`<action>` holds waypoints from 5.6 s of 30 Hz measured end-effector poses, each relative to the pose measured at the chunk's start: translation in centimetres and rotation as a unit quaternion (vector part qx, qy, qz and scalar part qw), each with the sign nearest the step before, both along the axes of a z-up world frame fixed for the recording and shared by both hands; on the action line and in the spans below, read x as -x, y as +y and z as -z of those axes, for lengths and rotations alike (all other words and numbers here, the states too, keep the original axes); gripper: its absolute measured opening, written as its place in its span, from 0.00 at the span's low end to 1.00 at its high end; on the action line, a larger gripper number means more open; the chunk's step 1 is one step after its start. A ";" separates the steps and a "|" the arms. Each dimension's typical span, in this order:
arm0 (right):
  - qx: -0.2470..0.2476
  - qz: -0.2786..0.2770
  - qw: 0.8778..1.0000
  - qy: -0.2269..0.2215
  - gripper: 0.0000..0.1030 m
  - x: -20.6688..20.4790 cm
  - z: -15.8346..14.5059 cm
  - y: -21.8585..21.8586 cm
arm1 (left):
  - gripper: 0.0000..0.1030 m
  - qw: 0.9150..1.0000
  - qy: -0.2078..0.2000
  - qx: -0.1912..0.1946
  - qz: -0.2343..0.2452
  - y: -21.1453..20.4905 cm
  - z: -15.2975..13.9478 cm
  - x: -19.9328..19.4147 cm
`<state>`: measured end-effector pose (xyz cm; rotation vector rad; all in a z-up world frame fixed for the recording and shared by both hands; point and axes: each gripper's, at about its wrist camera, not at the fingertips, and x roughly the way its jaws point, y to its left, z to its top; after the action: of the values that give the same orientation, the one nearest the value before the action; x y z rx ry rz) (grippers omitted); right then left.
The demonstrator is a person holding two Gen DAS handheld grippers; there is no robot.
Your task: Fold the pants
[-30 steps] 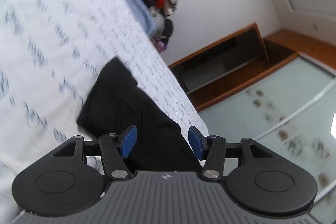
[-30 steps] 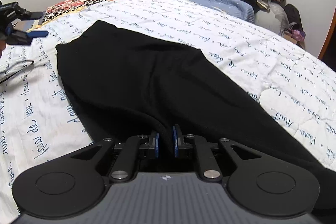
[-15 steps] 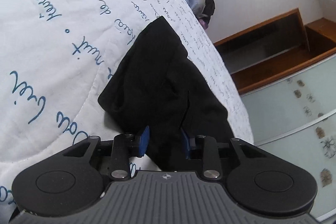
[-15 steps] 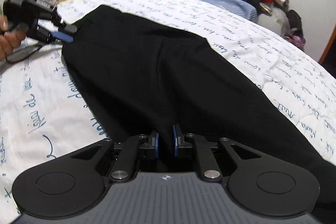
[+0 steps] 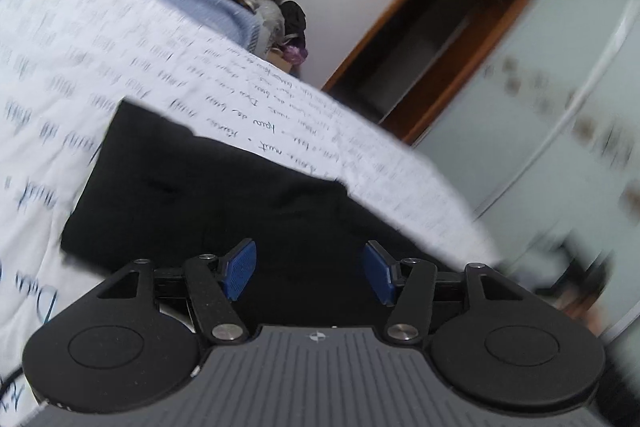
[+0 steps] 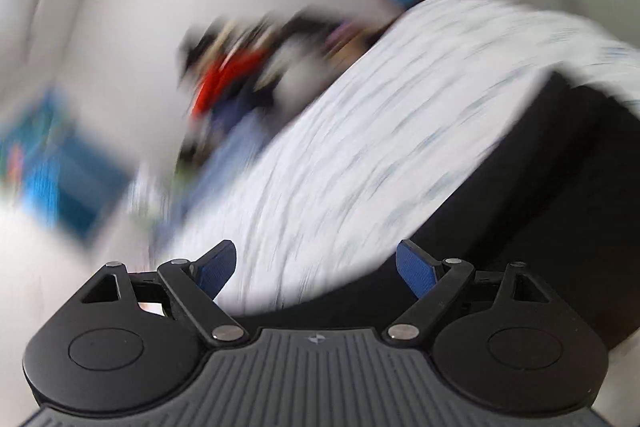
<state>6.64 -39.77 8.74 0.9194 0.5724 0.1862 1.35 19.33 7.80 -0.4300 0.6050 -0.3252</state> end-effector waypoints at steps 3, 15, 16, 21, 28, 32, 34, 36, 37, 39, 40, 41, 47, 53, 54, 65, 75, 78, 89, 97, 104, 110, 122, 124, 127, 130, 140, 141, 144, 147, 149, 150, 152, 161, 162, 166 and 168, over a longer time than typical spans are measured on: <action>-0.069 0.069 0.995 0.032 0.85 -1.8 1.4 -5.4 | 0.60 0.996 -0.032 -0.086 0.014 -5.1 0.1 0.4; -0.011 0.113 0.984 0.140 0.63 -5.8 5.1 -9.5 | 0.73 0.977 -0.045 -0.156 0.139 -14.9 2.1 0.7; 0.002 0.109 0.985 0.136 0.26 -6.0 5.0 -9.2 | 0.73 0.977 -0.042 -0.158 0.139 -15.0 2.2 0.7; 0.047 0.081 0.987 0.127 0.13 -5.9 5.6 -7.4 | 0.75 0.978 -0.040 -0.154 0.137 -15.2 1.7 0.8; 0.038 0.087 0.994 0.057 0.04 -4.5 3.8 -7.4 | 0.77 0.977 -0.050 -0.137 0.156 -17.2 0.9 -0.4; 0.054 0.072 0.992 0.091 0.05 -4.8 3.8 -7.5 | 0.80 0.977 -0.067 -0.112 0.169 -18.7 0.6 -0.9; 0.046 0.079 0.991 0.102 0.05 -4.6 4.9 -7.9 | 0.80 0.974 -0.074 -0.118 0.177 -19.8 0.2 -0.9; 0.002 0.088 0.988 0.129 0.05 -4.7 6.5 -8.7 | 0.80 0.968 -0.089 -0.133 0.191 -21.0 -0.4 -0.8; -0.022 0.090 0.987 0.134 0.05 -4.7 7.3 -9.1 | 0.80 0.965 -0.102 -0.140 0.199 -21.6 -0.6 -0.6; -0.048 0.095 0.987 0.122 0.06 -4.5 8.1 -9.5 | 0.80 0.957 -0.123 -0.158 0.210 -23.0 -1.0 -0.4; -0.053 0.097 0.988 0.110 0.06 -4.4 8.2 -9.5 | 0.80 0.952 -0.138 -0.173 0.212 -23.8 -1.1 -0.3; -0.049 0.097 0.989 0.100 0.06 -4.5 8.2 -9.4 | 0.80 0.945 -0.158 -0.194 0.210 -24.7 -1.1 0.0; -0.034 0.099 0.994 0.024 0.04 -3.6 5.6 -8.4 | 0.79 0.879 -0.265 -0.322 0.230 -31.2 0.7 1.4; -0.075 0.074 0.994 -0.021 0.04 -3.0 3.2 -9.1 | 0.77 0.827 -0.281 -0.390 0.290 -37.2 3.7 0.6; -0.077 0.072 0.994 -0.024 0.04 -3.0 3.0 -9.2 | 0.74 0.824 -0.269 -0.408 0.289 -38.1 4.3 -0.2; -0.099 0.058 0.993 -0.026 0.04 -3.4 4.0 -9.7 | 0.65 0.769 -0.221 -0.519 0.300 -41.1 7.3 -3.6; -0.107 0.066 0.992 -0.033 0.04 -3.3 4.3 -10.0 | 0.07 0.780 -0.207 -0.509 0.298 -40.1 6.1 -4.9; -0.107 0.069 0.991 -0.036 0.04 -2.9 4.0 -10.3 | 0.07 0.790 -0.230 -0.490 0.288 -39.3 4.3 -4.0; -0.109 0.111 0.987 0.039 0.05 8.1 8.9 -13.1 | 0.08 0.790 -0.185 -0.442 0.382 -36.6 4.8 -0.3; -0.125 0.129 0.981 0.071 0.05 9.5 10.6 -14.1 | 0.44 0.810 -0.160 -0.408 0.391 -35.9 3.6 -0.9; -0.022 0.171 0.984 0.040 0.10 9.6 6.2 -15.1 | 0.76 0.860 -0.216 -0.343 0.309 -27.7 2.7 0.1; 0.014 0.084 0.996 0.038 0.10 2.0 3.3 -13.1 | 0.77 0.923 -0.162 -0.290 0.193 -22.9 5.3 -2.6; 0.210 -0.252 0.943 0.059 0.13 -9.7 1.7 6.4 | 0.93 0.954 -0.084 -0.240 0.157 -20.5 7.0 -4.8; 0.254 -0.291 0.921 0.057 0.13 -10.5 1.5 8.7 | 0.92 0.961 -0.073 -0.219 0.150 -20.0 7.2 -4.9; 0.292 -0.350 0.888 0.054 0.13 -11.3 1.8 11.6 | 0.92 0.965 -0.073 -0.205 0.147 -19.4 7.2 -4.7; 0.325 -0.389 0.861 0.050 0.13 -12.2 2.1 14.1 | 0.92 0.965 -0.071 -0.204 0.148 -19.5 7.2 -4.8; 0.395 -0.460 0.795 0.034 0.14 -13.3 2.8 16.9 | 0.92 0.972 -0.066 -0.172 0.148 -18.9 7.2 -4.9; 0.388 -0.469 0.792 0.035 0.14 -13.5 2.8 16.8 | 0.92 0.972 -0.066 -0.170 0.148 -18.8 7.2 -5.1; 0.354 -0.495 0.793 0.041 0.18 -14.6 2.9 15.9 | 0.92 0.973 -0.065 -0.163 0.148 -18.6 7.1 -5.2; 0.300 -0.523 0.796 0.043 0.52 -15.8 3.0 15.0 | 0.92 0.974 -0.064 -0.159 0.148 -18.5 7.1 -5.1; 0.278 -0.529 0.801 0.036 0.69 -16.4 2.8 15.0 | 0.92 0.975 -0.064 -0.157 0.148 -18.5 7.1 -5.1; 0.268 -0.531 0.803 0.028 0.70 -16.6 2.6 15.1 | 0.92 0.975 -0.063 -0.155 0.147 -18.4 7.1 -5.0; 0.251 -0.538 0.804 0.022 0.70 -17.3 2.9 15.7 | 0.92 0.975 -0.062 -0.152 0.147 -18.4 7.1 -5.1; 0.202 -0.549 0.810 -0.040 0.70 -18.6 2.2 19.1 | 0.92 0.977 -0.060 -0.142 0.145 -18.1 7.1 -5.2; 0.190 -0.554 0.809 -0.047 0.70 -18.7 2.1 19.6 | 0.92 0.977 -0.060 -0.141 0.145 -18.1 7.1 -5.2; 0.195 -0.582 0.788 -0.049 0.70 -19.2 2.6 22.8 | 0.92 0.978 -0.059 -0.137 0.145 -17.9 7.2 -5.2; 0.207 -0.597 0.774 -0.033 0.71 -19.6 3.6 24.5 | 0.92 0.978 -0.059 -0.136 0.145 -17.8 7.1 -5.2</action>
<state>26.29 -15.32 5.16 -0.0081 1.0261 1.1899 6.57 1.52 0.68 -0.0558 0.5862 -0.5345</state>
